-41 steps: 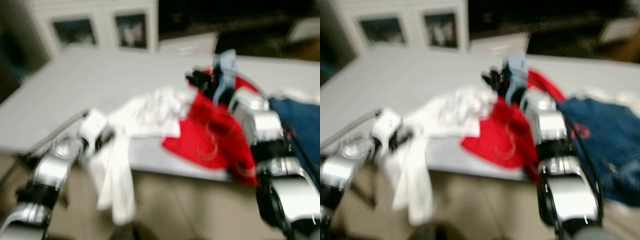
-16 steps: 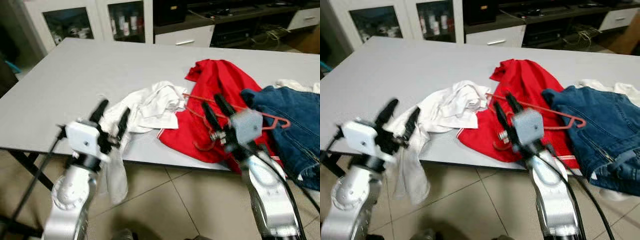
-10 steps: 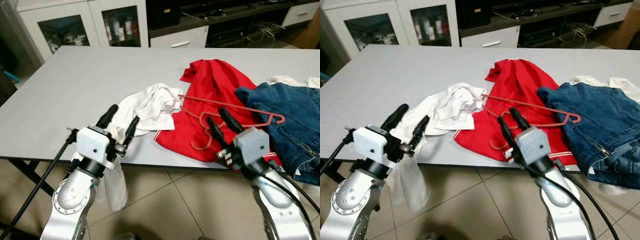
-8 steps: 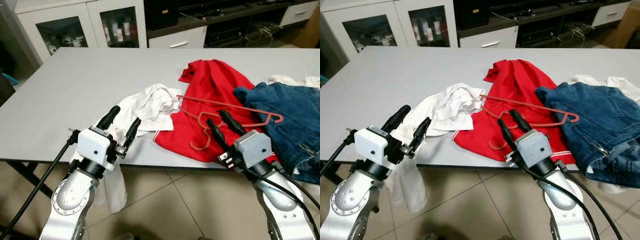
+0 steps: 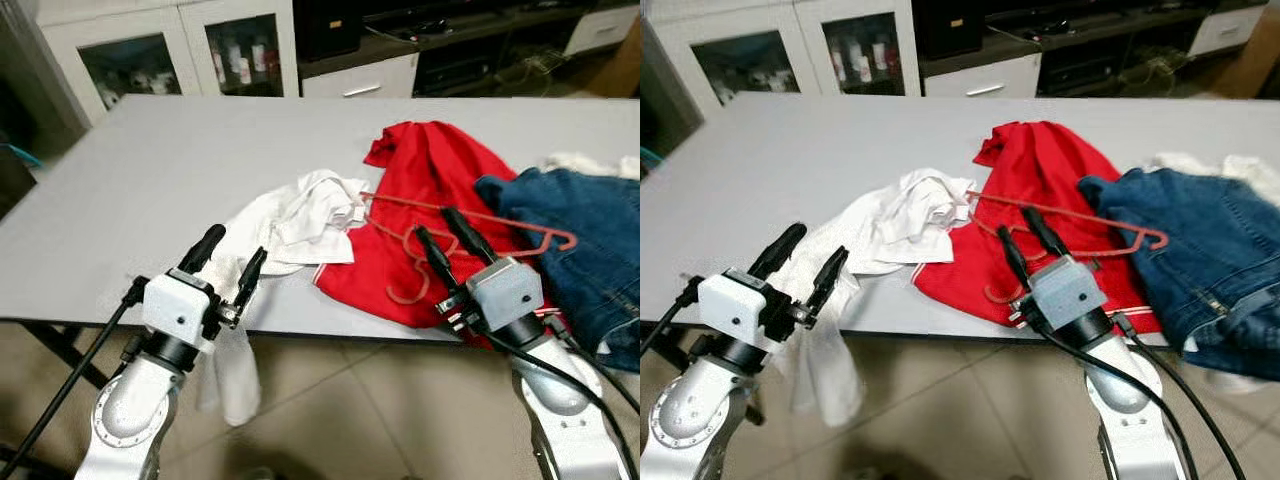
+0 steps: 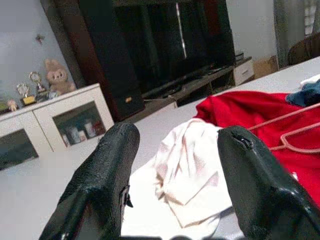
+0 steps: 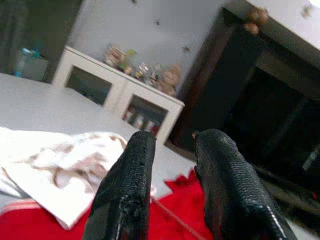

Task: Hang hanger

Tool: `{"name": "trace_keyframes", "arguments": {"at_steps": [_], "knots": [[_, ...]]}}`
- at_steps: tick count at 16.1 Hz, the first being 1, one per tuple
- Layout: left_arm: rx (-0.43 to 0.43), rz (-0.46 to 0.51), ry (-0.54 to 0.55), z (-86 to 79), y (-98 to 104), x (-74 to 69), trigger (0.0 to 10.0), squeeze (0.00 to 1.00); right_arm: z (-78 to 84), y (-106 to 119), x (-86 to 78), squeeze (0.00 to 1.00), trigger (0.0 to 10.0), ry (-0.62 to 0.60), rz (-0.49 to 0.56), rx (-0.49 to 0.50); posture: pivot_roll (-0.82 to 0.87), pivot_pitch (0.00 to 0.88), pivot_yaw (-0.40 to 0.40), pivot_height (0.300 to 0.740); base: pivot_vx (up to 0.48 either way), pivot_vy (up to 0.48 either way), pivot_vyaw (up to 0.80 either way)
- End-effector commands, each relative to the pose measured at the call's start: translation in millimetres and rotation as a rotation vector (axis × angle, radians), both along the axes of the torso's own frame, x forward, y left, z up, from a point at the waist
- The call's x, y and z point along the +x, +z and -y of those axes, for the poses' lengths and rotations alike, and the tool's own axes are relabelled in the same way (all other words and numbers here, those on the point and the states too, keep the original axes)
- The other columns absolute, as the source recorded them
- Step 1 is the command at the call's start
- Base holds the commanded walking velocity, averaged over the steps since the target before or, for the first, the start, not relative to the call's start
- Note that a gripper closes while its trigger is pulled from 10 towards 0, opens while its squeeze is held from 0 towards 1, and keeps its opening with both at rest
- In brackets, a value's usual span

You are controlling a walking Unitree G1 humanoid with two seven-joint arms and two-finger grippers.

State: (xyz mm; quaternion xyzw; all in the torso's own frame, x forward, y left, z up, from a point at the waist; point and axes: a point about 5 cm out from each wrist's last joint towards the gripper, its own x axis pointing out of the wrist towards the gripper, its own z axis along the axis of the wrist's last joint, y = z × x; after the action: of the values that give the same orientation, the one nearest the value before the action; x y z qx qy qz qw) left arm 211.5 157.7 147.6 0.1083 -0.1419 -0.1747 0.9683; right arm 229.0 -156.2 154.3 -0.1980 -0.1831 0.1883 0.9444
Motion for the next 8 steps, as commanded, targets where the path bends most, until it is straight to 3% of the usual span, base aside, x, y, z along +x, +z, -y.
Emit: {"name": "trace_keyframes", "arguments": {"at_steps": [1,3,5,6,8], "knots": [[-0.007,0.022,0.018,2.0,2.3,1.0,10.0,0.0,-0.9,3.9,-1.1,0.0,10.0,-0.026,0.032,0.014,-0.03,0.0,0.108,0.74,0.0,0.0,0.0],[-0.068,0.044,0.107,-3.2,4.7,9.0,10.0,0.0,-8.5,-5.1,-7.8,0.0,10.0,-0.058,0.001,0.062,-0.05,0.0,0.081,0.74,0.0,0.0,0.0],[-0.086,0.026,0.159,-8.2,-1.6,10.3,10.0,0.0,2.4,-25.5,-10.5,0.0,10.0,-0.151,-0.091,0.104,-0.05,0.0,0.073,0.74,0.0,0.0,0.0],[-0.146,-0.021,0.204,-11.5,-9.7,7.1,10.0,0.0,6.7,-25.8,-10.3,0.0,10.0,-0.178,-0.094,0.128,-0.05,0.0,0.075,0.74,0.0,0.0,0.0],[-0.148,-0.044,0.202,-6.3,-18.6,-0.5,10.0,0.0,7.0,-24.4,-5.8,0.0,10.0,-0.195,-0.083,0.153,-0.06,0.0,0.075,0.74,0.0,0.0,0.0]]}}
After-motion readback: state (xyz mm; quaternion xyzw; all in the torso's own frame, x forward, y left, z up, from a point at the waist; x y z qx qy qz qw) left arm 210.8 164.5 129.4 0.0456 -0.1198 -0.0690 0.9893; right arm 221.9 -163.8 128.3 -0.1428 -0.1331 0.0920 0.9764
